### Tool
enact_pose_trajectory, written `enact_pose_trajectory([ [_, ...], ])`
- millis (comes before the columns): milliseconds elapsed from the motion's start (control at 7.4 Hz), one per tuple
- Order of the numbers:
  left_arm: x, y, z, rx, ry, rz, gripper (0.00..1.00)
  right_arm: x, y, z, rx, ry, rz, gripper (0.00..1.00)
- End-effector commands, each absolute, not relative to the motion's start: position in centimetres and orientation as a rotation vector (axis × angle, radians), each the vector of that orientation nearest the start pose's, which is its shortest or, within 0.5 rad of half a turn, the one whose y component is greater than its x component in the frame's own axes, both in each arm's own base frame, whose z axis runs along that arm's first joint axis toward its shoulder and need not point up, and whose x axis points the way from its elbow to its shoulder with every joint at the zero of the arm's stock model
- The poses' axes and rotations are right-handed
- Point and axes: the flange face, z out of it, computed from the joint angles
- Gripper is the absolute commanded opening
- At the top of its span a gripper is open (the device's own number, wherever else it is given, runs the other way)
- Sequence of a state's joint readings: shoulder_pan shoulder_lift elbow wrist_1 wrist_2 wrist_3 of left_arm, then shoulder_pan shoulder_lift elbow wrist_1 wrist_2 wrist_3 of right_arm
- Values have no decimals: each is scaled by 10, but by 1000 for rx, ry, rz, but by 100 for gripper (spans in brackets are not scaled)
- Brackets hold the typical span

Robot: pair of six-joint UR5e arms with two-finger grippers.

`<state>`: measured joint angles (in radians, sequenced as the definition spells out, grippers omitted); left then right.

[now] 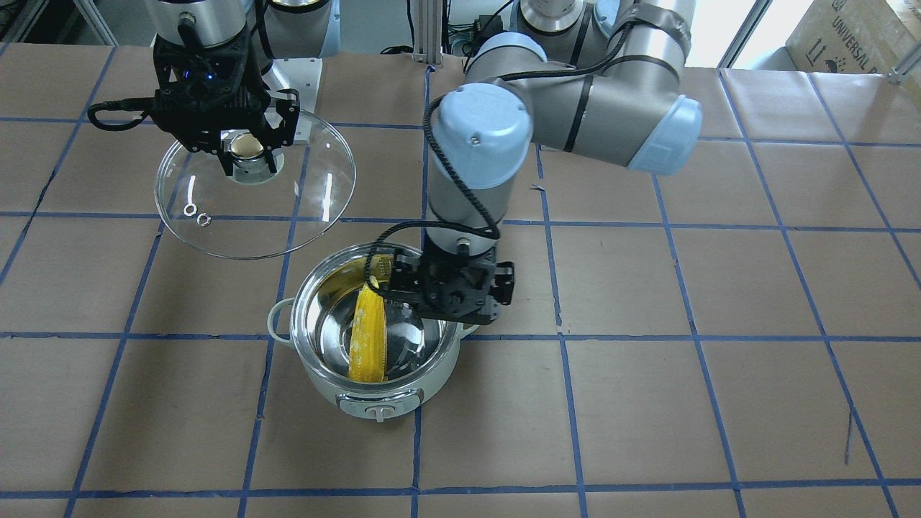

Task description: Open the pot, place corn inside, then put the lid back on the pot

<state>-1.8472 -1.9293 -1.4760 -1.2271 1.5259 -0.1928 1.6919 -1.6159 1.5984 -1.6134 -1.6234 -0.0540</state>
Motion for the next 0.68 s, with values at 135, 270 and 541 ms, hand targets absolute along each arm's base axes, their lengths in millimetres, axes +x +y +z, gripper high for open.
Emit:
enact_pose_trajectory([
  [135,-157,-518,406,-119,3182,41,100,195,-468,484,-233,3161,-159,36],
  [270,-134,-519,423,-173,3179,25,100,211,-472,467,-213,3140,-196,36],
  [541,-106,-504,456,-162,3174,-47,100,263,-489,433,-183,3107,-295,36],
])
